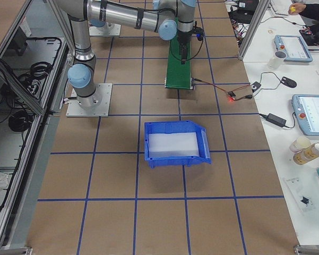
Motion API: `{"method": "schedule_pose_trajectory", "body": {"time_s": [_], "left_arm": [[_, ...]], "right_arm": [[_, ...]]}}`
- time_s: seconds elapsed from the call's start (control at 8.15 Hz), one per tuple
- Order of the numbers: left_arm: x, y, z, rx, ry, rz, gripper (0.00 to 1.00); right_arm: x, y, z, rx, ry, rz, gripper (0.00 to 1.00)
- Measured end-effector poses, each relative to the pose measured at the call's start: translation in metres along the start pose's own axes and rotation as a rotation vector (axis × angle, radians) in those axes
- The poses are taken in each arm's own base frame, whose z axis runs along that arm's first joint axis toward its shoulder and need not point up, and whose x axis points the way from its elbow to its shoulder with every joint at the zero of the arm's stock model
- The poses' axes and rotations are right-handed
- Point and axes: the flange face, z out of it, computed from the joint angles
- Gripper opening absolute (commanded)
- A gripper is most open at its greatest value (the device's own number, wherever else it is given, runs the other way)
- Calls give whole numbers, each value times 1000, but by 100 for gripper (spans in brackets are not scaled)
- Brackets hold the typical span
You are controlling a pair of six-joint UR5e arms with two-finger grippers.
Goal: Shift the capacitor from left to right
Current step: 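Raise the left gripper away while the right gripper moves over the belt's far end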
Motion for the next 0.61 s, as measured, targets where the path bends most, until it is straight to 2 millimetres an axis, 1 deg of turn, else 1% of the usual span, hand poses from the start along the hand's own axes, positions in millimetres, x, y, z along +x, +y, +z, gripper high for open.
{"method": "schedule_pose_trajectory", "body": {"time_s": [0.12,0.37,0.49,0.61], "left_arm": [[0,0,-2,4,0,-1,100],[1,1,-1,4,14,-4,100],[6,1,-2,5,65,-5,100],[12,2,-4,6,119,0,100]], "right_arm": [[-2,-1,7,-2,-4,2,100],[-7,-13,25,27,-32,8,100],[-13,-18,37,28,-75,4,100],[-17,-17,51,17,-145,-15,100]]}}
